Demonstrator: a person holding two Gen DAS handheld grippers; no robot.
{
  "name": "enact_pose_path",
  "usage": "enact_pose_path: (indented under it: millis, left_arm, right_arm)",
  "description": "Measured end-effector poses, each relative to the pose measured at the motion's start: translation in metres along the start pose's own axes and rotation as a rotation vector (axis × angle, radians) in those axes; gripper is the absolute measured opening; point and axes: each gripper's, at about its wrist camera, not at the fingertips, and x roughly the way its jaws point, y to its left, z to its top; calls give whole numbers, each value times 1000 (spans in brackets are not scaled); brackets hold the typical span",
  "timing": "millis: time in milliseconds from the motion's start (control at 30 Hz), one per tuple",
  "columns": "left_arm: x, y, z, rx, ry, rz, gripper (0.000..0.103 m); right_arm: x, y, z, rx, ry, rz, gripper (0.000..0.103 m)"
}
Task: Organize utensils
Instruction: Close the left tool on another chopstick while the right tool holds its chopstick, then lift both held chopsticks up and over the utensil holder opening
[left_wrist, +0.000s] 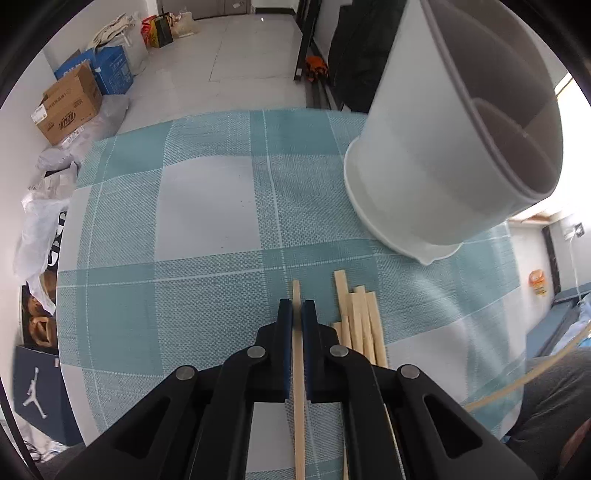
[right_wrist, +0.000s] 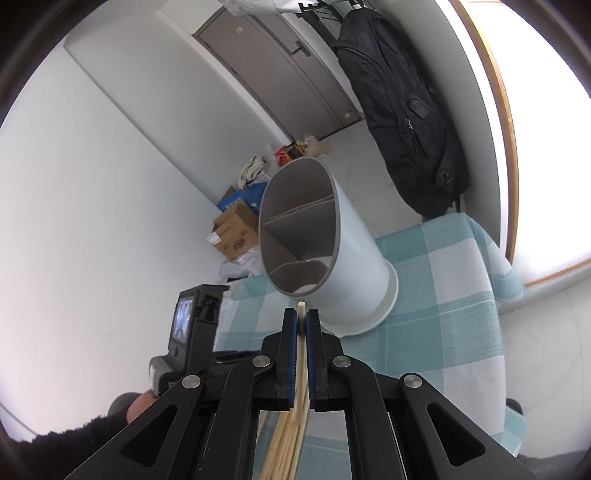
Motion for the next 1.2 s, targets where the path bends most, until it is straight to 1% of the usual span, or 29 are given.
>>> enact_pose_path:
  millis: [67, 233, 300, 333, 400, 500, 600, 767, 1033, 1200]
  left_arm:
    - [-14, 3, -3, -19, -57, -22, 1]
    - [-51, 0, -11, -30, -195, -42, 1]
    - [-69, -5, -15, -31, -267, -53, 1]
    - [-80, -8, -20, -26, -303, -53, 1]
    - [-92, -13, -27, -25, -348, -61, 1]
    - [-104, -21, -34, 1, -412, -40, 1]
    - [-101, -10, -26, 18, -437, -49, 1]
    - [-112, 2, -28, 19, -486, -79, 1]
    - [-127, -3, -25, 49, -519, -112, 1]
    - [-140, -10, -18, 81, -529, -143, 1]
  right_arm:
    - [0, 2, 0, -12, -5, -7, 4]
    - [1, 7, -3, -33, -13, -20, 4]
    - [2, 10, -4, -42, -19, -21, 4]
    - [1, 11, -4, -48, -21, -21, 4]
    - [0, 18, -6, -72, -31, -19, 4]
    - [-1, 27, -10, -101, -43, -9, 4]
    - [-4, 40, -14, -149, -59, -7, 4]
    - [-6, 57, -19, -210, -77, -10, 4]
    - [-3, 70, -17, -236, -83, -25, 4]
    - [-10, 76, -5, -243, -100, -20, 4]
